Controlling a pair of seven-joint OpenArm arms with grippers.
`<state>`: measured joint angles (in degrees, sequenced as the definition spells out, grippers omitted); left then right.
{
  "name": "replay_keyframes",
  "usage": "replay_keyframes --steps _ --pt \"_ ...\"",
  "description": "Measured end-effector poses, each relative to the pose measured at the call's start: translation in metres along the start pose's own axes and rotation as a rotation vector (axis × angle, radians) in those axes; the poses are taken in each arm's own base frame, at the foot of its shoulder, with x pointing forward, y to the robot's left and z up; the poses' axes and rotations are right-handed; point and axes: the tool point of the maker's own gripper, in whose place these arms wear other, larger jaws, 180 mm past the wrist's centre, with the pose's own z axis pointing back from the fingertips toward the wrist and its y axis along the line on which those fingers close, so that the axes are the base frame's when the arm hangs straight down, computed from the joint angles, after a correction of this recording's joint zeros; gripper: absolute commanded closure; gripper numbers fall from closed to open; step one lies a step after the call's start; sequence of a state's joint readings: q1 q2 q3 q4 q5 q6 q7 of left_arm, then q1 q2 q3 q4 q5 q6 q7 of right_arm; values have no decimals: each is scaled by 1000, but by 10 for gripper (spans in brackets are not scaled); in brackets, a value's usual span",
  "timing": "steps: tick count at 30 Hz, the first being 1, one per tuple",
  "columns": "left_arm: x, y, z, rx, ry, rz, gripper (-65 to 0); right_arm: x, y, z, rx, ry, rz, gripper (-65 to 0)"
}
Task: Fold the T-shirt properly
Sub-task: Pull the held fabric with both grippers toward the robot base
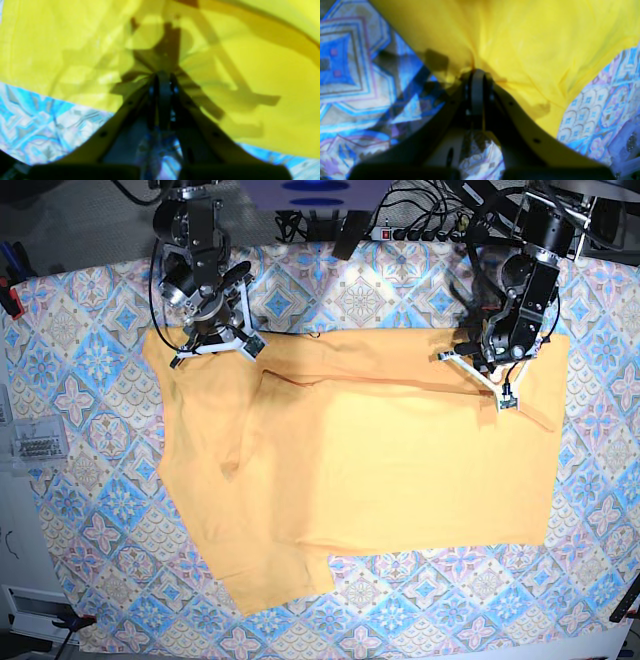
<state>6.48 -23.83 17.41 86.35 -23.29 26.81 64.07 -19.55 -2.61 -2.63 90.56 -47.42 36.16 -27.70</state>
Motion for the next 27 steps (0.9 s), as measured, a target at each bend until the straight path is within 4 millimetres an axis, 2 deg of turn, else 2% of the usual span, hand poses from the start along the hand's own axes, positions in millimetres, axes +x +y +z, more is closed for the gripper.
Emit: replay_keyframes --steps 4,8,13,15,17,19,21,23,25,27 --pt "-8 1 1 15 -26 -35 0 -8 6 3 7 -17 2 0" --pt "-24 1 5 6 -9 -49 0 -17 8 5 9 -17 -25 0" --pt "-37 11 6 12 -9 -78 0 -24 9 8 17 -41 -68 0" --pt "-45 11 14 -5 8 -67 0 -26 9 11 11 -34 -72 0" --pt "-70 14 28 -45 115 -39 0 -34 8 18 15 -15 -73 0" --pt "-80 12 40 -67 160 -12 0 -43 7 23 12 34 -53 0" --pt "-60 4 52 -113 126 16 0 -43 5 26 4 46 -46 0" --pt "-20 7 59 -109 36 41 0 -39 5 26 9 48 -48 0" --pt "8 15 65 -87 -21 61 0 -36 0 25 -3 72 -42 0" --pt "6 16 68 -88 12 63 0 -34 -7 24 -14 84 -34 0"
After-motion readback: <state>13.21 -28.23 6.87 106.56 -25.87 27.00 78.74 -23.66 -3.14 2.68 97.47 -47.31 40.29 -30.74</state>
